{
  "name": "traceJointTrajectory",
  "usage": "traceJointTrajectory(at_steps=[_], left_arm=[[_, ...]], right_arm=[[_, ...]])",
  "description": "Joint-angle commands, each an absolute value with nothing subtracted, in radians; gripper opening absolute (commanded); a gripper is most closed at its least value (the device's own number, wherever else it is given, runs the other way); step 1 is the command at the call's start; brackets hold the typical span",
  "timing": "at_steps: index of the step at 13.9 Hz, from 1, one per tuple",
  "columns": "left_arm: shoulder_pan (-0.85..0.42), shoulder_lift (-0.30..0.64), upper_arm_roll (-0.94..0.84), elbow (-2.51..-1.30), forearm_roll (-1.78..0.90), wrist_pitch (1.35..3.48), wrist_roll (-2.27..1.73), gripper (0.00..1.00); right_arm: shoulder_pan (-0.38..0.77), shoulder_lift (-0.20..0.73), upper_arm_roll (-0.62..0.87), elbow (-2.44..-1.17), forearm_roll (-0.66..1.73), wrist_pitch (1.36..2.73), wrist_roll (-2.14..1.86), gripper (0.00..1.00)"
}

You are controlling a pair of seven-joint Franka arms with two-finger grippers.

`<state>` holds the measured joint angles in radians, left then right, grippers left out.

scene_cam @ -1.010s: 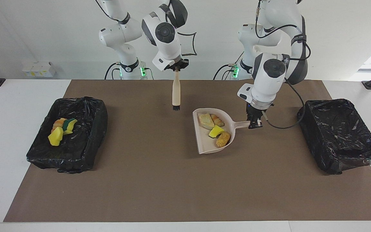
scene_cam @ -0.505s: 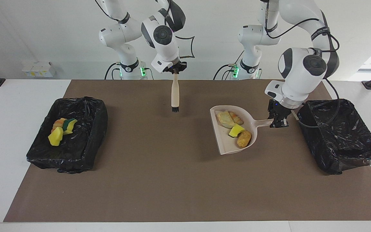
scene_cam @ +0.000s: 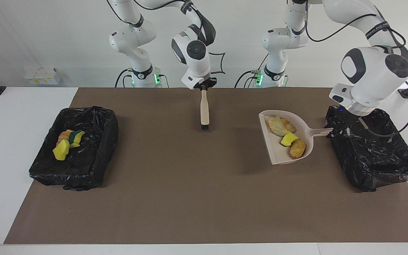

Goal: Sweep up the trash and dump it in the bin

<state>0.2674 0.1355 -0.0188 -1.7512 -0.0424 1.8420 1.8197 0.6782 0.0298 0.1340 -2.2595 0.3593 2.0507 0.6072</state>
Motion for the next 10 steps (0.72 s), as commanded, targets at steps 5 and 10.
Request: traceJointTrajectory(at_steps=[5,10], left_arm=[[0.501,0.147,-0.025,-1.678,0.006,1.832,2.009,0.00],[0.515,0.280,-0.009,-1.429,0.240,1.824,2.005,0.00]], right_arm=[[0.661,0.038,0.135,-2.261,0.339,2.059,0.591,0.22],[0.650,0.077,0.127,-2.169,0.333,2.043,0.568,1.00]])
